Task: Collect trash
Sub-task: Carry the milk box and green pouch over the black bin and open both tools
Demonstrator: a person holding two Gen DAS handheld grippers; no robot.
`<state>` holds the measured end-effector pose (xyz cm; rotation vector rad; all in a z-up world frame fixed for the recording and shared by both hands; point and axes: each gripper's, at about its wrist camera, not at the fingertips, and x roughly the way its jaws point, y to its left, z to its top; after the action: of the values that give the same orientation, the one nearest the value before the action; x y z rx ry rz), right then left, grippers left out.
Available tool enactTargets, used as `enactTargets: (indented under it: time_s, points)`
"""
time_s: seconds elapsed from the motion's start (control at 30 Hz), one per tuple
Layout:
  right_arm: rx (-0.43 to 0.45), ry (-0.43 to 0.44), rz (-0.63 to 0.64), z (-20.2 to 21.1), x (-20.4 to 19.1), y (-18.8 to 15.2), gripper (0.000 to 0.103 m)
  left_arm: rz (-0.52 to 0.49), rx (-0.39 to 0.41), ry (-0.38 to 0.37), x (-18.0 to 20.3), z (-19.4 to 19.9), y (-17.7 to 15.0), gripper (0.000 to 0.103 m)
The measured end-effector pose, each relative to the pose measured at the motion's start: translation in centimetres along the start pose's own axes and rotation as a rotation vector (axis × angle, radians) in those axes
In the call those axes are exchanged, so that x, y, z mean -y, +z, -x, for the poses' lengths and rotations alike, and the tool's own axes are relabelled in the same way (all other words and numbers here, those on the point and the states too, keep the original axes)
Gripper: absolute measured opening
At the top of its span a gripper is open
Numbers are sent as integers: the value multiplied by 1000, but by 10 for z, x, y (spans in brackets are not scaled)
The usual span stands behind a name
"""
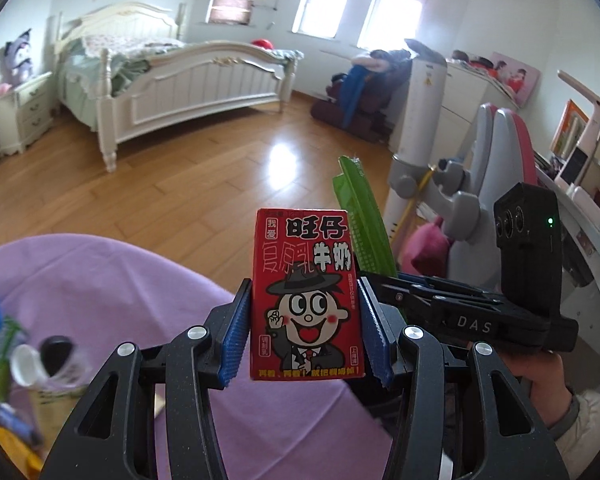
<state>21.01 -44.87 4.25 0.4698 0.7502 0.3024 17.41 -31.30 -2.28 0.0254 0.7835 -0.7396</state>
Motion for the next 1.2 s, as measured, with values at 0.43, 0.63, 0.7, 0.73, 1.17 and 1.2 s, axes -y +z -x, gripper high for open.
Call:
enactTargets:
  time_s: [0.43, 0.63, 0.7, 0.73, 1.17, 1.2]
  points:
    - [-53, -66, -164, -13, 73, -23, 36, -19, -119, -62, 41, -76, 7, 51]
    - [-61, -75, -191, -6, 94, -31, 36, -30, -145, -70, 47, -88, 10, 51]
    - [-65, -79, -192, -6, 96, -31, 36, -38, -155, -74, 49, -91, 10, 51]
    - [-66, -80, -193, -6, 98, -31, 36, -42, -157, -74, 50, -92, 11, 51]
    - [-79, -110, -194, 1, 96, -32, 53, -55, -156, -38, 53, -81, 10, 68]
    - [-76, -107, -185, 2, 91, -32, 53, -51, -148, -36, 51, -75, 10, 68]
